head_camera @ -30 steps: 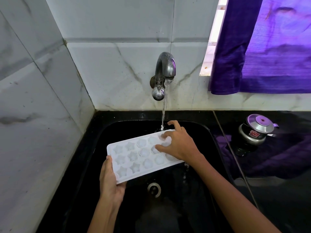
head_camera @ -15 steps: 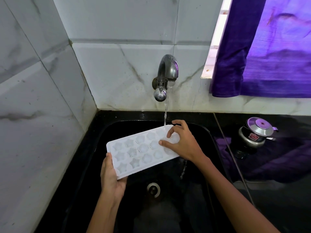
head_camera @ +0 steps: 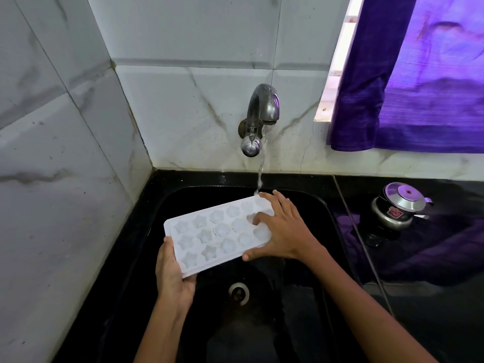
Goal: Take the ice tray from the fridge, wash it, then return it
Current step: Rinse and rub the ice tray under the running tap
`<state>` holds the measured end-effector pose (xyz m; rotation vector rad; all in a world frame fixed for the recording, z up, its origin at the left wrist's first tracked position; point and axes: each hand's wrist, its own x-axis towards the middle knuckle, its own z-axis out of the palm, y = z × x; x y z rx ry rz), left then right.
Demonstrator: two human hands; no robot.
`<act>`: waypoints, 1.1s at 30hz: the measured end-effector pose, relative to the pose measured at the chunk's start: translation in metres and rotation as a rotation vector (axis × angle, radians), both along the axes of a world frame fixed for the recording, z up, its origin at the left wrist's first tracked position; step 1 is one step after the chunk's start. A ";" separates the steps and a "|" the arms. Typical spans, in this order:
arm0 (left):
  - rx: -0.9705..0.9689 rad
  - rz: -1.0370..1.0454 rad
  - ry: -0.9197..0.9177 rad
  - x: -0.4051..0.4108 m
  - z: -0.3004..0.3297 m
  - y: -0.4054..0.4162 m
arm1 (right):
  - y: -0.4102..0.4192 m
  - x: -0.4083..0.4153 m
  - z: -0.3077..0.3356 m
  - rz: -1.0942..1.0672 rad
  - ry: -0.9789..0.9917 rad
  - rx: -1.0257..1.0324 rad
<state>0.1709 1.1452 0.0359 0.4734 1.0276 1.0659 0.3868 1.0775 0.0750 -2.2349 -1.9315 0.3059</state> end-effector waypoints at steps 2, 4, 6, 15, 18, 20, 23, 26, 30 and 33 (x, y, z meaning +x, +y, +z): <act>0.002 -0.004 -0.002 0.000 0.000 0.001 | 0.001 -0.001 0.000 0.000 -0.003 0.010; -0.001 -0.007 0.002 0.000 0.001 0.002 | 0.000 -0.001 0.000 0.004 -0.001 -0.002; -0.005 -0.018 0.004 0.000 0.000 0.004 | 0.000 -0.002 0.001 0.006 -0.004 -0.010; -0.030 -0.013 -0.015 0.001 -0.001 0.002 | -0.003 -0.004 0.003 0.001 -0.027 0.030; -0.027 -0.009 -0.026 0.002 -0.002 0.001 | -0.002 -0.003 0.004 -0.024 -0.129 0.070; -0.020 -0.008 -0.031 0.002 -0.003 -0.001 | -0.002 -0.004 0.004 -0.040 -0.173 0.081; 0.003 -0.021 -0.020 0.002 -0.001 -0.001 | -0.002 -0.006 0.004 -0.039 -0.223 0.064; 0.006 -0.019 -0.018 0.002 0.000 -0.002 | 0.000 -0.007 0.004 -0.021 -0.204 0.083; -0.003 -0.028 -0.021 -0.001 -0.003 -0.001 | -0.002 -0.008 0.004 -0.020 -0.190 0.094; 0.001 -0.031 -0.024 0.000 -0.003 0.000 | -0.003 -0.008 0.002 -0.044 -0.207 0.096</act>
